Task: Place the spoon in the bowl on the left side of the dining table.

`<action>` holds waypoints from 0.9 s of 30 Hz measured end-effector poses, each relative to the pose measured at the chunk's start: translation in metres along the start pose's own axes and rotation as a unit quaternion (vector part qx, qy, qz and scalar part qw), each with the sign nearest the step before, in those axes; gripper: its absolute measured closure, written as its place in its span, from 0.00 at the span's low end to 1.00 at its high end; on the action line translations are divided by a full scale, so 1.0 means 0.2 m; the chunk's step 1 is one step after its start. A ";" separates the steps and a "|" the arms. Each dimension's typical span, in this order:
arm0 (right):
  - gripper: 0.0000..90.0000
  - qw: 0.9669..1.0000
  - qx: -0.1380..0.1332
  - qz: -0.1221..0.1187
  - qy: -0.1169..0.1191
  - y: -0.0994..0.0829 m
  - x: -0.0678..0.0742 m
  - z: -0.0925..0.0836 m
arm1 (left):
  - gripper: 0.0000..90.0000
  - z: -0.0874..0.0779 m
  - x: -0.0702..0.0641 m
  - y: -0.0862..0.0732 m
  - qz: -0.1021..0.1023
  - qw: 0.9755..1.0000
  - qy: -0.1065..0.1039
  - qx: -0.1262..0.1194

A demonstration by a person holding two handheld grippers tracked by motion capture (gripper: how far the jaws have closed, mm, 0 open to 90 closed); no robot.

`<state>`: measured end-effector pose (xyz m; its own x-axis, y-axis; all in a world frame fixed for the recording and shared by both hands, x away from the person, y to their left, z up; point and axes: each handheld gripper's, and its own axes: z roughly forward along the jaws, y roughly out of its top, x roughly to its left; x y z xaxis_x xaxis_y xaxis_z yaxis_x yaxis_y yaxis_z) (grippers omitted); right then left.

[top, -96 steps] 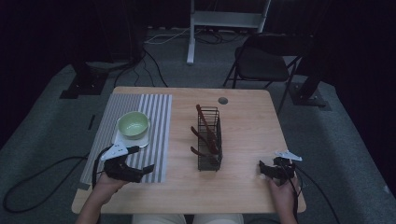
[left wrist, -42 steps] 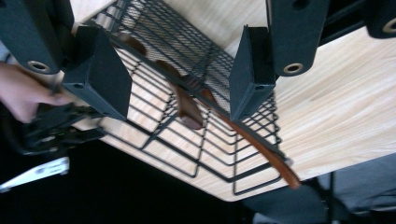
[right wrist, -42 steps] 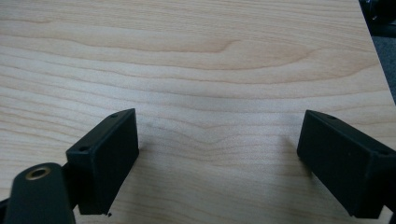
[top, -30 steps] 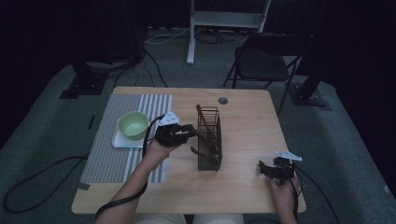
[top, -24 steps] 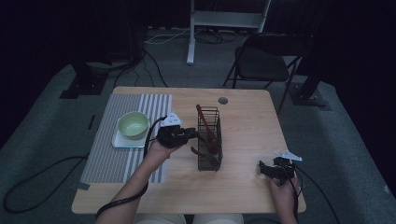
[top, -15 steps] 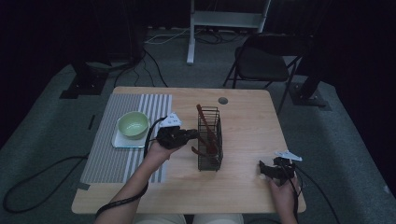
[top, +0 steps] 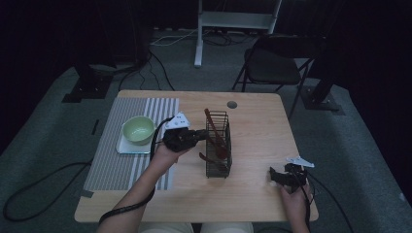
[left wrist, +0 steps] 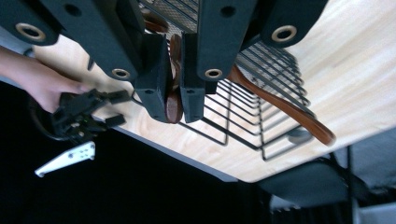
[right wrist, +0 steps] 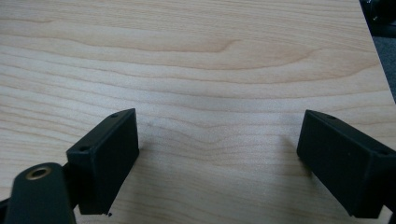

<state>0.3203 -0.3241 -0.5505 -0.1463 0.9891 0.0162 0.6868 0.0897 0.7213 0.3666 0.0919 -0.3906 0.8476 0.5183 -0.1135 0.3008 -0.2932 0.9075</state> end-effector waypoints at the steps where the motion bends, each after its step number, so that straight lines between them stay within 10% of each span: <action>1: 0.13 1.000 0.000 0.000 0.000 0.00 0.00 0.00 | 0.93 -0.01 0.00 0.01 0.003 1.000 0.000 0.001; 27: 0.13 1.000 0.000 0.000 0.000 0.00 0.00 0.00 | 0.93 -0.29 -0.05 0.18 0.029 0.998 0.011 -0.046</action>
<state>0.3203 -0.3242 -0.5504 -0.1467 0.9891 0.0158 0.6872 0.0904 0.7208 0.3445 0.1229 -0.3332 0.8527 0.5199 -0.0510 0.2084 -0.2489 0.9458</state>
